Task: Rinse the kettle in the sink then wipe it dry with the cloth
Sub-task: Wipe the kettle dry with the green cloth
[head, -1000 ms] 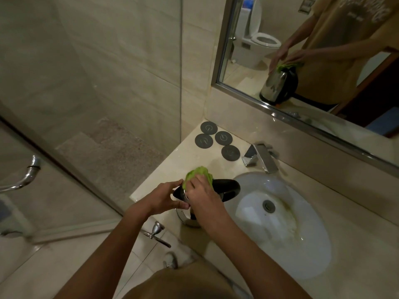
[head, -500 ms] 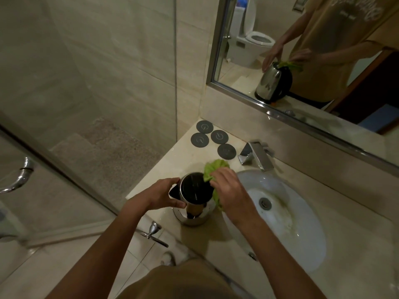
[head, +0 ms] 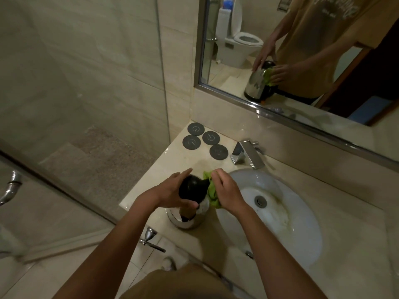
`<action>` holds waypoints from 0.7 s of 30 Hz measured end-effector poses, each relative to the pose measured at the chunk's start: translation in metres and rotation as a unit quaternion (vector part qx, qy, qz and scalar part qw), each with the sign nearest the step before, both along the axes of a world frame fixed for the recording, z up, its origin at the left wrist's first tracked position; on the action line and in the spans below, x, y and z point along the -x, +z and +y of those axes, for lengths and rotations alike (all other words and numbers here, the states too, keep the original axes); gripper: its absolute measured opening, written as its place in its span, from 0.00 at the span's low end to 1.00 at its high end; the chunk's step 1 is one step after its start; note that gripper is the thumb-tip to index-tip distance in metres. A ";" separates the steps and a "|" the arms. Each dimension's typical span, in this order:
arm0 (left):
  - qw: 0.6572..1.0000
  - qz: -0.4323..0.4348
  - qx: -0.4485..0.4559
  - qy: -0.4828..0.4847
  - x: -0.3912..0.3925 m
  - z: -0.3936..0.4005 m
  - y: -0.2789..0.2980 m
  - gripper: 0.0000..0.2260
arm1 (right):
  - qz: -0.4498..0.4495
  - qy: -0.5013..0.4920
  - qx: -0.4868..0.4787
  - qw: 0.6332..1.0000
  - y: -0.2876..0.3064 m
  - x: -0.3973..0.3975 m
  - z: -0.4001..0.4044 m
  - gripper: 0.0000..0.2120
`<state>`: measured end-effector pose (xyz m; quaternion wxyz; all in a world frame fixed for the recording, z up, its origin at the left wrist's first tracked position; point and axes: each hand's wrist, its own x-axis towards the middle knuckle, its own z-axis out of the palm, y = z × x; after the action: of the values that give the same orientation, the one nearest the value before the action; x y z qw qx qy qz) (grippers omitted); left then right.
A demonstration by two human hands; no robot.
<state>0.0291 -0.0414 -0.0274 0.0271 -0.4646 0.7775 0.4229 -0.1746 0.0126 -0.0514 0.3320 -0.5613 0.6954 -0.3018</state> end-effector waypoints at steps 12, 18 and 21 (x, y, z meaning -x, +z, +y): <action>0.990 -0.104 0.042 -0.091 0.034 0.000 -0.005 0.49 | 0.032 -0.071 0.176 0.981 -0.042 -0.009 0.060 0.19; 0.990 -0.091 0.033 -0.098 0.033 0.000 -0.003 0.48 | -0.221 -0.268 0.084 0.934 -0.064 -0.008 0.073 0.16; 0.991 -0.090 0.033 -0.096 0.034 0.000 -0.005 0.48 | -0.264 -0.307 0.011 0.914 -0.073 -0.010 0.077 0.16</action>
<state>-0.0049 -0.0412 -0.0319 0.1223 -0.4246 0.8265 0.3487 -0.1645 0.0896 -0.1245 0.3879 -0.2235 0.7172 -0.5341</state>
